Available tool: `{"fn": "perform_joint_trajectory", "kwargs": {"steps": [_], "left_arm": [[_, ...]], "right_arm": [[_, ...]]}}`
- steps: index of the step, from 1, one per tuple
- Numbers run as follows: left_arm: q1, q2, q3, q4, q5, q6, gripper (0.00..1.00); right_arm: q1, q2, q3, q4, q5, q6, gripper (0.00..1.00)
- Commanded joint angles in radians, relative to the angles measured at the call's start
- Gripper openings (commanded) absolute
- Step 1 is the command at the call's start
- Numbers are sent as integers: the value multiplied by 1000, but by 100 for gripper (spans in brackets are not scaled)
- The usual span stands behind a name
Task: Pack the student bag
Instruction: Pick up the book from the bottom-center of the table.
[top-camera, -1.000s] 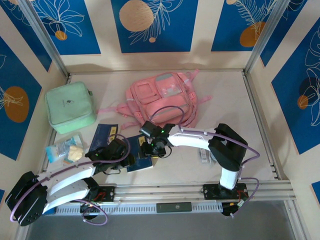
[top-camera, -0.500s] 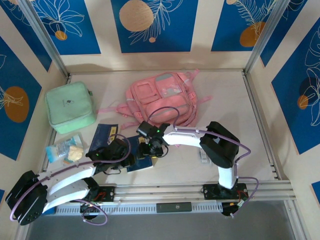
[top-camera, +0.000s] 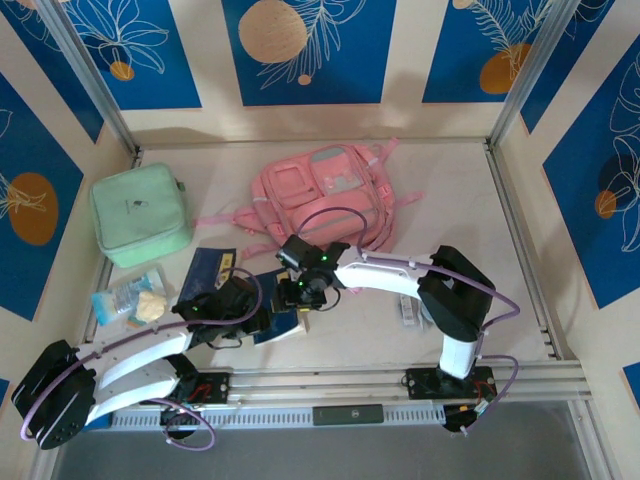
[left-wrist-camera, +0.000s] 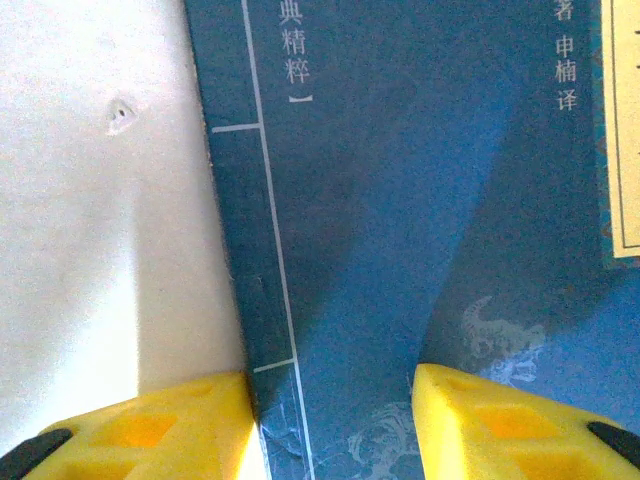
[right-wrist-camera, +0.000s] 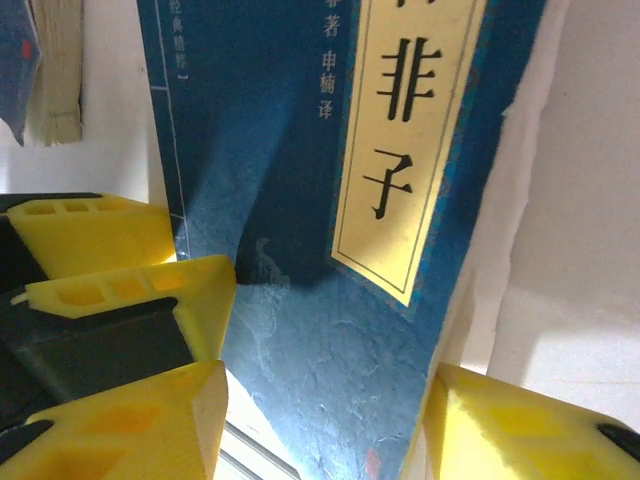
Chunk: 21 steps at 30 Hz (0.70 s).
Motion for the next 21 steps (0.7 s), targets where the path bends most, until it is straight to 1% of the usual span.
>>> {"fn": "perform_joint_trajectory", "kwargs": {"steps": [1, 5, 10, 13, 15, 21], "left_arm": [[-14, 27, -8, 2, -4, 3, 49], [-13, 23, -6, 1, -4, 1, 49], [-16, 21, -1, 7, 1, -1, 48], [-21, 21, -3, 28, 9, -8, 48], [-25, 23, -3, 38, 14, -11, 48], [-28, 24, 0, 26, 0, -13, 48]], "right_arm": [[-6, -23, -27, 23, -50, 13, 50], [-23, -24, -54, 61, -92, 43, 45], [-29, -21, -61, 66, -99, 68, 34], [-36, -23, -71, 89, -127, 84, 29], [-44, -23, -81, 110, -151, 93, 24], [-45, -37, -77, 87, -135, 86, 18]]}}
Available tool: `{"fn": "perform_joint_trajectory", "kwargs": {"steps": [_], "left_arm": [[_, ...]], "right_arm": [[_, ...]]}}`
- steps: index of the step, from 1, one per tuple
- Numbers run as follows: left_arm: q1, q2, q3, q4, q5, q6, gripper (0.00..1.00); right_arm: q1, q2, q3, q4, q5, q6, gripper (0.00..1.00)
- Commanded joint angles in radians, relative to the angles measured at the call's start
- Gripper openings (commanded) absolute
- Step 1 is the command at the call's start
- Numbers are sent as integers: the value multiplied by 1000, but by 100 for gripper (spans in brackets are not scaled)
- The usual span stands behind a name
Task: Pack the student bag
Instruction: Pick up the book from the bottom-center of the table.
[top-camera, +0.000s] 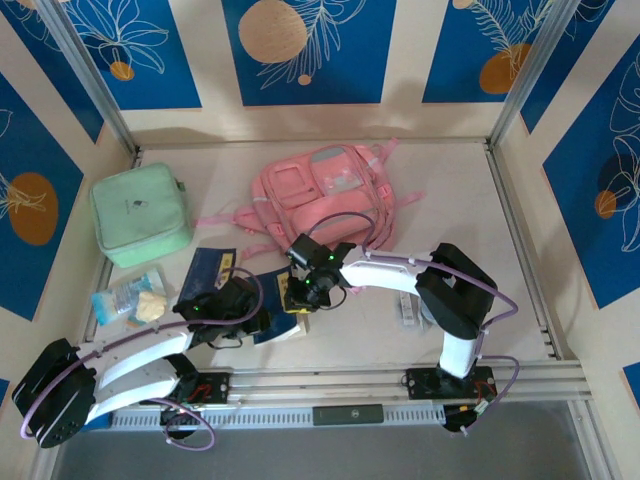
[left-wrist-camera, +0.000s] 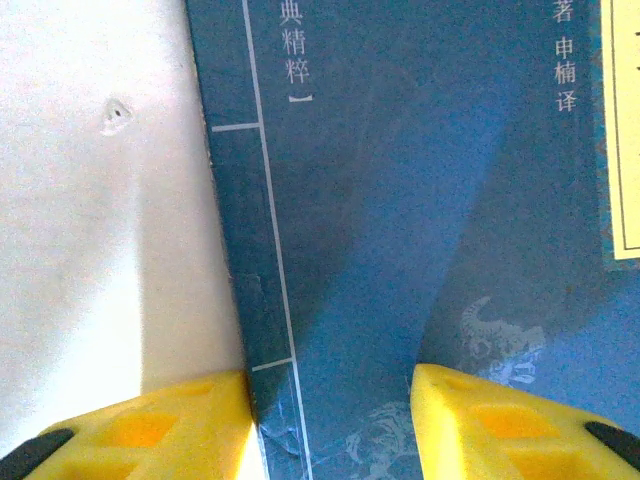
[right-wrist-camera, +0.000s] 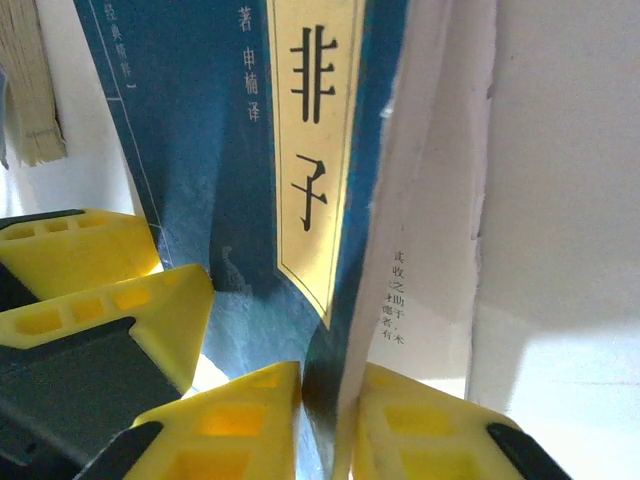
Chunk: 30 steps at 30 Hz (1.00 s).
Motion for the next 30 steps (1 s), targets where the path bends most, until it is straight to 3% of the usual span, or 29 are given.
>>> {"fn": "perform_joint_trajectory", "kwargs": {"steps": [1, 10, 20, 26, 30], "left_arm": [[-17, 24, -4, 24, 9, -13, 48], [-17, -52, 25, -78, -51, -13, 52], [0, -416, 159, -305, -180, 34, 69], [18, -441, 330, -305, -135, 120, 75], [18, -370, 388, -181, -9, 145, 78]], "right_arm": [[2, -42, -6, 11, -31, 4, 17], [19, -99, -1, -4, -7, -27, 0], [21, -351, -64, 29, -50, -56, 0], [-84, -554, -114, 64, -155, -75, 0], [-187, -619, -113, 82, -280, -117, 0]]}}
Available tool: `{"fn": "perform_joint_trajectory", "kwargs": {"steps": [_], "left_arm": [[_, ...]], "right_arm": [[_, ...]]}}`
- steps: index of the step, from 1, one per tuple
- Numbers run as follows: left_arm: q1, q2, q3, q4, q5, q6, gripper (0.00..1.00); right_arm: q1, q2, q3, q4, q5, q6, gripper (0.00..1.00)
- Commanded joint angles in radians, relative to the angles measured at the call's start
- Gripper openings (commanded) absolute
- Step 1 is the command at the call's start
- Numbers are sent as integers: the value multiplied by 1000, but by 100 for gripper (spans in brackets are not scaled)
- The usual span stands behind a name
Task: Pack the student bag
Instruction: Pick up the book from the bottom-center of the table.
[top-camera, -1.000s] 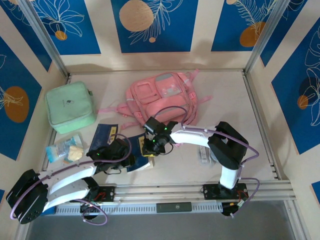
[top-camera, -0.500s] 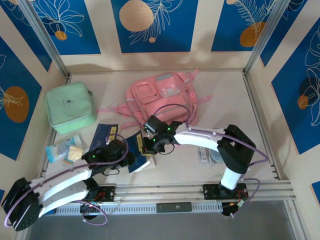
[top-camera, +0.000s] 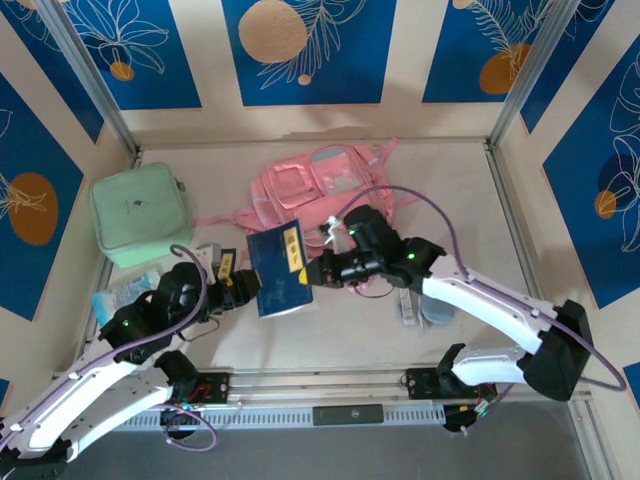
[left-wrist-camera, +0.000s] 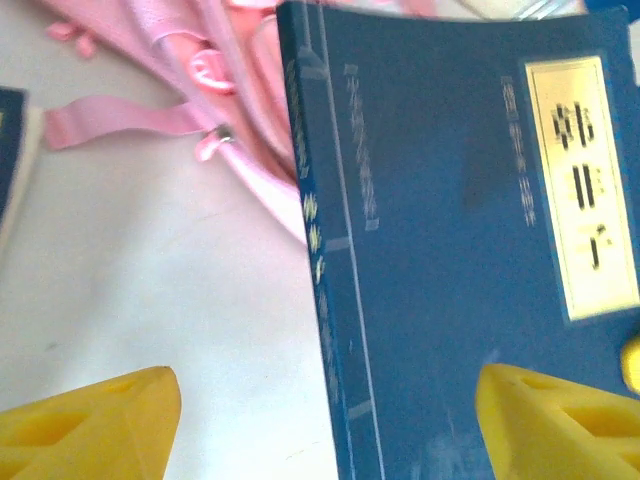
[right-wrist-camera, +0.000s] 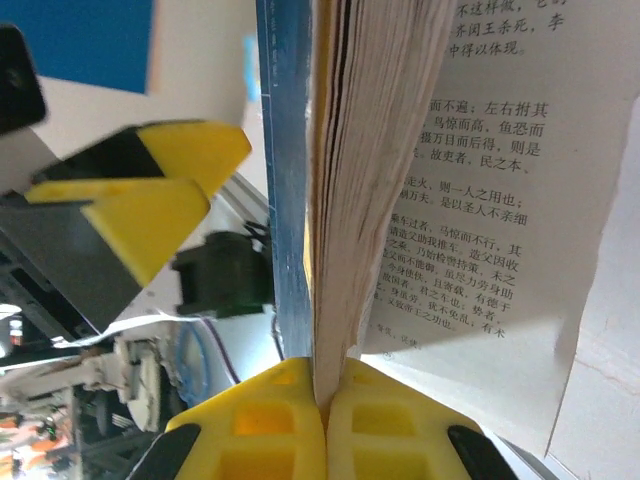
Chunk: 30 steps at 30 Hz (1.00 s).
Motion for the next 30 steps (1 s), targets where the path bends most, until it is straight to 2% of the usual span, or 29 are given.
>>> {"fn": "perform_joint_trajectory", "kwargs": {"steps": [1, 5, 10, 13, 15, 26, 30], "left_arm": [[7, 60, 35, 112, 123, 49, 78], [7, 134, 54, 264, 238, 37, 78], [5, 199, 43, 392, 296, -20, 76], [3, 220, 31, 469, 322, -42, 68], [4, 223, 19, 528, 336, -57, 60], [-7, 267, 19, 620, 348, -82, 30], [-7, 273, 23, 611, 329, -77, 12]], "right_arm": [[-72, -44, -8, 55, -161, -60, 0], [-176, -78, -35, 150, -315, -20, 0], [-212, -96, -50, 212, -376, -4, 0], [-231, -93, -68, 242, -387, 9, 0], [-245, -87, -81, 236, -380, 5, 0], [-268, -54, -132, 277, -381, 0, 0], [-274, -51, -129, 234, -365, -33, 1]]}}
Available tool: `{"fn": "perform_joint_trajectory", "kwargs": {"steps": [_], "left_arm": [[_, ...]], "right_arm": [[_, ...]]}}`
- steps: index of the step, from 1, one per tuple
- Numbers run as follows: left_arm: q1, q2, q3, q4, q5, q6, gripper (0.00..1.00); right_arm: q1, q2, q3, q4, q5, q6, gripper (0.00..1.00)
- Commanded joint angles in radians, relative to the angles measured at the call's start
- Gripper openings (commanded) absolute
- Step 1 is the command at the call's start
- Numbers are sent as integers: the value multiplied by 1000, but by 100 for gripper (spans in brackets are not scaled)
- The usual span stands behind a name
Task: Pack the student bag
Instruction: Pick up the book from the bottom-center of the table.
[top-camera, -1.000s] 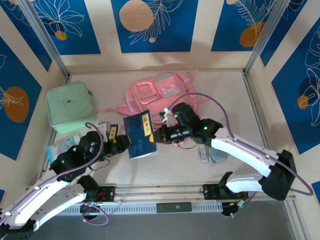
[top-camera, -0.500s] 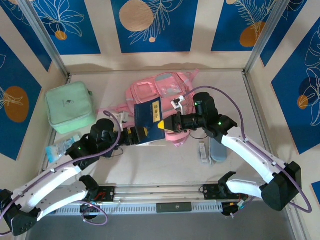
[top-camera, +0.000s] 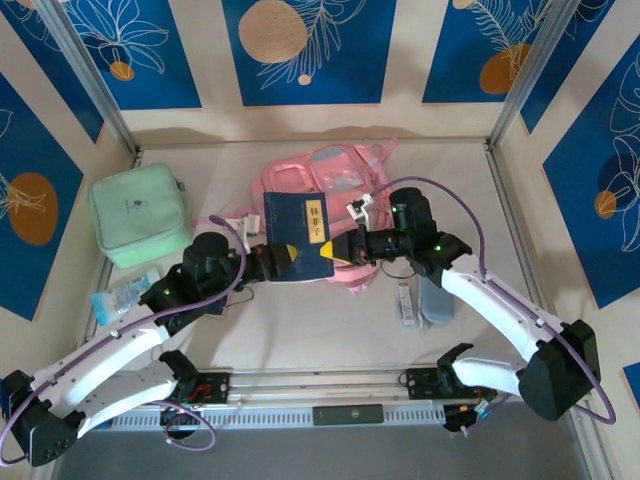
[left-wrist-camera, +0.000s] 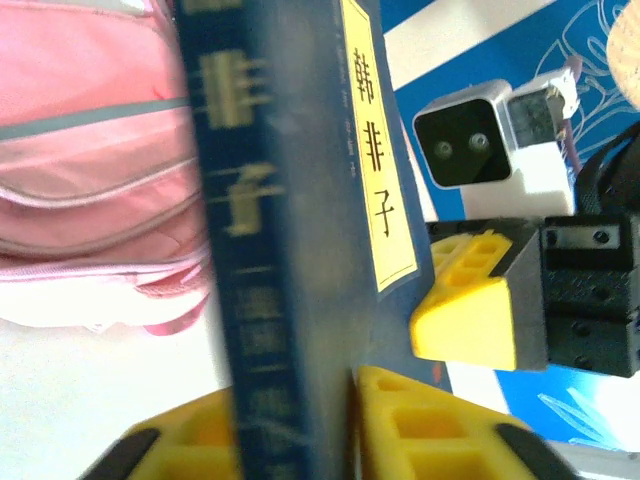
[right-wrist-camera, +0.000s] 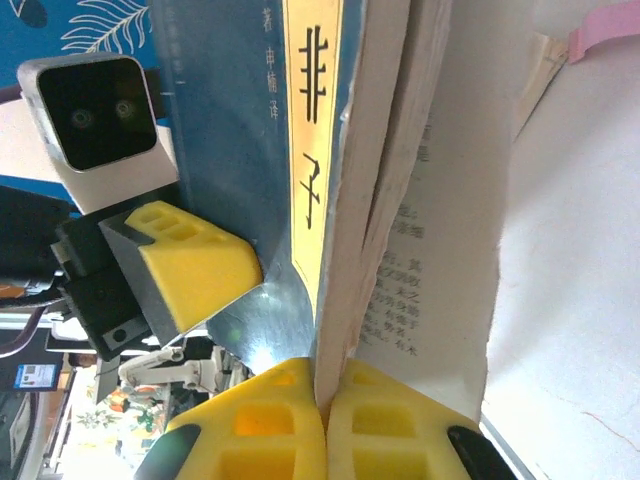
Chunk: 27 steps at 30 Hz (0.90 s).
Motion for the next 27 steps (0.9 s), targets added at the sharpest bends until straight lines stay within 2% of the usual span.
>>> {"fn": "perform_joint_trajectory", "kwargs": {"steps": [1, 2, 4, 6, 8, 11, 13, 19, 21, 24, 27], "left_arm": [[-10, 1, 10, 65, 27, 15, 9], [-9, 1, 12, 63, 25, 18, 5], [-9, 3, 19, 55, 17, 20, 0], [-10, 9, 29, 57, 14, 21, 0], [-9, 16, 32, 85, 24, 13, 0], [-10, 38, 29, 153, 42, -9, 0], [-14, 58, 32, 197, 51, -21, 0], [-31, 115, 54, 256, 47, -26, 0], [-32, 122, 57, 240, 37, -24, 0], [-32, 116, 60, 195, 7, -15, 0], [-31, 118, 60, 166, -10, -7, 0]], "right_arm": [[-1, -1, 2, -23, -22, -48, 4], [-4, -8, 1, -36, -19, -57, 11], [-11, -23, 5, -88, 8, -77, 29], [-24, -40, 6, -155, 59, -86, 55], [-52, -42, 1, -193, 63, -81, 72], [-85, -20, -31, -142, -22, -27, 85], [-77, 13, -41, -75, -84, 17, 89], [-33, 57, -46, 136, -175, 138, 86], [-33, 45, -59, 211, -186, 178, 78], [-41, 24, -62, 143, -130, 156, 58], [-49, 11, -88, 152, -112, 156, 37]]}}
